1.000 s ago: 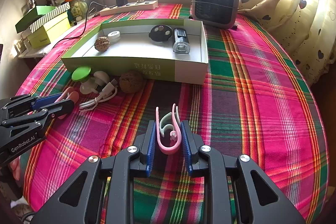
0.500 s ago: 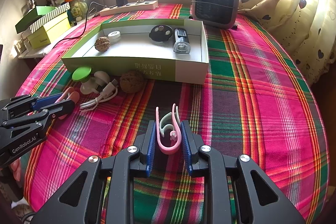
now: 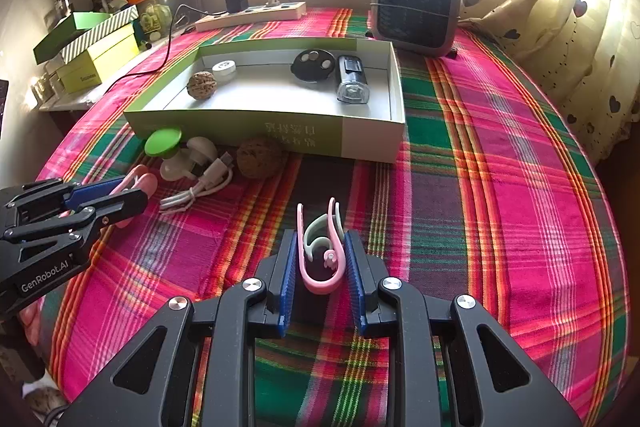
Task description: Organize objects
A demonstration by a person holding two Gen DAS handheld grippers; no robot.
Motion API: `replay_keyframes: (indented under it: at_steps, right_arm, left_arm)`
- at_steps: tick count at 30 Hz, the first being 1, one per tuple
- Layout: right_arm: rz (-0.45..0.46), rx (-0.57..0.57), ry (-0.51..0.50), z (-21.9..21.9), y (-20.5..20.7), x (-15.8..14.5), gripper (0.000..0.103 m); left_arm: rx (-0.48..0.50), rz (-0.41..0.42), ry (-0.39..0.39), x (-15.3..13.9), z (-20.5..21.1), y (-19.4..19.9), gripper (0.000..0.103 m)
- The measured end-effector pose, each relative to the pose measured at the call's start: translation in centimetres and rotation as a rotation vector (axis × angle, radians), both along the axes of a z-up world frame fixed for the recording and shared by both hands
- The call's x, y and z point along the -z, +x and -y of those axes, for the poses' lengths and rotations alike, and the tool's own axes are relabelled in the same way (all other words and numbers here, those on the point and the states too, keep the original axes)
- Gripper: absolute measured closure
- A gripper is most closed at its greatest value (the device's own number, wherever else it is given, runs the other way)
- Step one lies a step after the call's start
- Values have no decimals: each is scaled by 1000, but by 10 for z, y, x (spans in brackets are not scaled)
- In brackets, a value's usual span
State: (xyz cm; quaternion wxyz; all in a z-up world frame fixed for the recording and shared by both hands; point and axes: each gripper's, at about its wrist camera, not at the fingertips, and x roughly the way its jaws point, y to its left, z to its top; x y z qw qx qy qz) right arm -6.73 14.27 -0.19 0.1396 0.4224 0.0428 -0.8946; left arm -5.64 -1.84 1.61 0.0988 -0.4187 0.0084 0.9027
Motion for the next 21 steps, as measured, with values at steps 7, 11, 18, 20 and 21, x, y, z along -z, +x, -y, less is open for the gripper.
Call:
replay_keyframes:
  at_steps: [7,11,18,20,21]
  right_arm:
    - [-21,-15,-7,5,1,-10,79]
    - [-26,-29,-25,8,0,-16,79]
    - [-38,-49,-34,16,-5,-25,79]
    - [-45,-53,-33,18,-7,-28,79]
    - [-47,-55,-35,19,-9,-29,79]
  left_arm:
    - [4,-18,0,-9,1,0,82]
    - [9,-29,4,-15,2,1,82]
    - [11,-47,16,-23,5,-2,82]
    - [13,-53,23,-26,7,-4,82]
    - [13,-54,26,-27,8,-5,82]
